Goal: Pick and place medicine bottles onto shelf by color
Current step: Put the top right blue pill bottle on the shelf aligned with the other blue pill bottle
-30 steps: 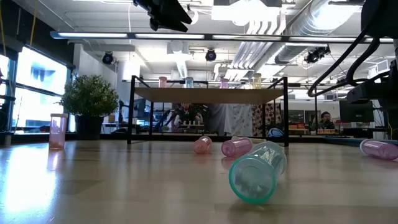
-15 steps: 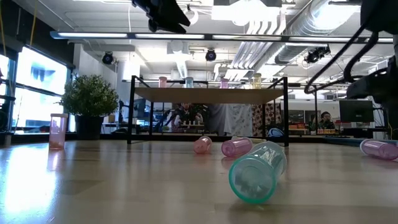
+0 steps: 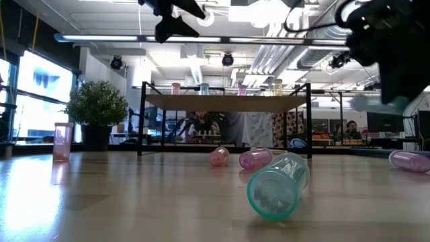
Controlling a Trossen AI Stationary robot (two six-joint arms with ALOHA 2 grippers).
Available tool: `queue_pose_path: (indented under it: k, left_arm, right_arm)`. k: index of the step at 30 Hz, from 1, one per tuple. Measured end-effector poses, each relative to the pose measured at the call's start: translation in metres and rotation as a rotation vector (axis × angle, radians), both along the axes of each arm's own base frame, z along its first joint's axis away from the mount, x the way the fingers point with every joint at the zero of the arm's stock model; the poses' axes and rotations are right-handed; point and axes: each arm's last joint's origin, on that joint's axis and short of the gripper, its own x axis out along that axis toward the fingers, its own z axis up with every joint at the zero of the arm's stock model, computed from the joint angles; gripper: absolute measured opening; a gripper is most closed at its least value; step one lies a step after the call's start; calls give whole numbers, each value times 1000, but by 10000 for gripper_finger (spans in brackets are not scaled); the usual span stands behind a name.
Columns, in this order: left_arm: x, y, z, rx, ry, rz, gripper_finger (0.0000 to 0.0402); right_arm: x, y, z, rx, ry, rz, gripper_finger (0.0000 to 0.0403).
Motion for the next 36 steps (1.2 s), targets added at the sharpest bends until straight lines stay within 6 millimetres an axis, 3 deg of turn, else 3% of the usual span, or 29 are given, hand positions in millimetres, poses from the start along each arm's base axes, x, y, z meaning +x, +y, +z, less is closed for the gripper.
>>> queue_pose_path:
  k: [15, 24, 29, 36]
  left_arm:
    - [11, -32, 0, -234, -38, 35, 236]
    - [25, -34, -8, -389, -51, -3, 236]
    - [33, -28, -11, -447, -84, -55, 236]
    - [32, -22, -11, -472, -97, -43, 236]
  right_arm:
    - [48, -35, 37, -302, -384, 358, 72]
    - [68, -57, 82, -440, -582, 474, 72]
    - [73, -67, 108, -518, -586, 514, 72]
    - [91, -72, 105, -513, -485, 599, 72]
